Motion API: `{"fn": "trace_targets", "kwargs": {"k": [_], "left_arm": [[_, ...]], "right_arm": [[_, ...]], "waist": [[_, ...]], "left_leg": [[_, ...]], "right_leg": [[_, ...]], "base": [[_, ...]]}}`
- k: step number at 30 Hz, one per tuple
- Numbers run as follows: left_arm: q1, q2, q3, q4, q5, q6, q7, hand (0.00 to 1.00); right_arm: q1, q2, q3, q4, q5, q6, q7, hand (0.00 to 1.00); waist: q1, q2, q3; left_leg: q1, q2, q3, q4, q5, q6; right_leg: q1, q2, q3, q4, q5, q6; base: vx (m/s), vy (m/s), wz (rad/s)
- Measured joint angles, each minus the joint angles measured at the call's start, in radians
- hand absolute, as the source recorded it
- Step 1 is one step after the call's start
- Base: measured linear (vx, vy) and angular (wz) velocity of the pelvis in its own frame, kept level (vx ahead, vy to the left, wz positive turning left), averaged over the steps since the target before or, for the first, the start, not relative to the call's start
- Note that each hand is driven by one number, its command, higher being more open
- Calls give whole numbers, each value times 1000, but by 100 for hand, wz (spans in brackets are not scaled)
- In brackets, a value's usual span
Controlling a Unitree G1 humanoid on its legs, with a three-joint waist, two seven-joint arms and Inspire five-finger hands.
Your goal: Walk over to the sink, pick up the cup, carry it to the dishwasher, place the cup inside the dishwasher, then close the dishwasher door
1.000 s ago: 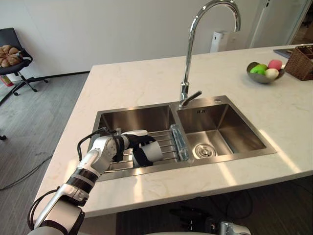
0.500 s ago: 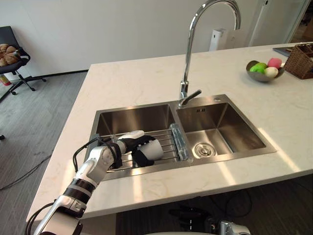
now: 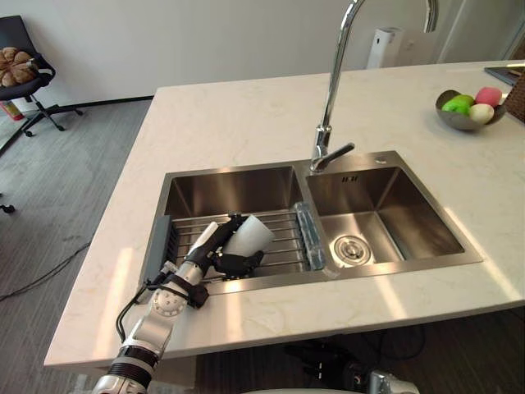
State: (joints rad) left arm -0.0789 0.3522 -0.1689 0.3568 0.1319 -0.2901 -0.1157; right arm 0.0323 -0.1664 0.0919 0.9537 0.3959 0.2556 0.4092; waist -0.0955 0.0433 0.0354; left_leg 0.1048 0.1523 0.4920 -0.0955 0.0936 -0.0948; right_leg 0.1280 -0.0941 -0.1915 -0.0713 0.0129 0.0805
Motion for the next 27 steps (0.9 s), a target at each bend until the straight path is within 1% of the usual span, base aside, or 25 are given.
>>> {"fn": "trace_targets", "kwargs": {"k": [2,4,6,9,11,15,17,20,23,25,27], "left_arm": [[23,-22,24,-13,-35,-11,25,0],[50,-28,44,-59,-66,-12,48,0],[76,-59,81,-140,-133,-22,59,0],[96,-94,124,-220,-201,-37,79,0],[108,-144,167,-305,-267,-54,98,0],[111,-207,196,-418,-382,-97,119,0],[112,-236,199,-456,-409,-120,128,0],[115,-261,201,-517,-408,-150,174,0],[121,-268,203,-572,-403,-197,230,0],[122,-283,209,-601,-374,-216,260,0],[156,-284,220,-644,-314,-224,291,0]], "right_arm": [[5,2,0,-3,3,-4,-7,100],[12,9,-3,-13,4,-9,-19,100],[29,14,-9,-24,4,-20,-25,100],[35,17,-11,-27,3,-21,-30,100],[59,27,-49,-45,4,-25,-31,100],[65,31,-50,-49,4,-27,-31,100],[73,37,-69,-56,4,-27,-33,100],[84,42,-79,-64,4,-27,-38,100],[93,45,-81,-68,3,-27,-51,100],[97,45,-81,-68,-1,-29,-72,100],[95,49,-74,-61,-11,-34,-94,100]], "waist": [[4,-2,1],[8,-10,7],[29,-18,12],[39,-24,13],[56,-26,12],[56,-31,9],[57,-30,7],[59,-31,-2],[68,-34,-9],[81,-38,-12],[88,-43,-16]], "left_leg": [[1,0,-3,0,0,0],[7,0,-7,0,1,0],[10,0,-9,0,1,1],[9,-1,-16,0,2,2],[6,-1,-19,0,3,3],[6,0,-27,0,8,4],[5,3,-30,0,11,5],[5,6,-32,0,13,6],[5,6,-35,0,15,7],[4,4,-38,0,15,7],[0,1,-43,0,15,8]], "right_leg": [[3,0,-3,1,0,0],[11,-1,-7,2,-1,-1],[12,-2,-9,6,-3,-2],[17,-7,-15,7,-4,-2],[17,-10,-18,7,-4,-2],[24,-10,-26,8,-4,-2],[24,-9,-29,10,-4,-2],[24,-8,-29,14,-4,-2],[21,-8,-28,15,-3,-3],[21,-8,-28,15,-3,-4],[21,-7,-31,15,-3,-4]], "base": [[-36,-15,5],[-40,-14,4],[-38,-14,3],[-15,-3,8],[4,-2,4],[-2,-17,6],[-32,-24,6],[-41,-15,2],[-39,-10,1],[-29,-4,4],[-6,-2,6]]}}
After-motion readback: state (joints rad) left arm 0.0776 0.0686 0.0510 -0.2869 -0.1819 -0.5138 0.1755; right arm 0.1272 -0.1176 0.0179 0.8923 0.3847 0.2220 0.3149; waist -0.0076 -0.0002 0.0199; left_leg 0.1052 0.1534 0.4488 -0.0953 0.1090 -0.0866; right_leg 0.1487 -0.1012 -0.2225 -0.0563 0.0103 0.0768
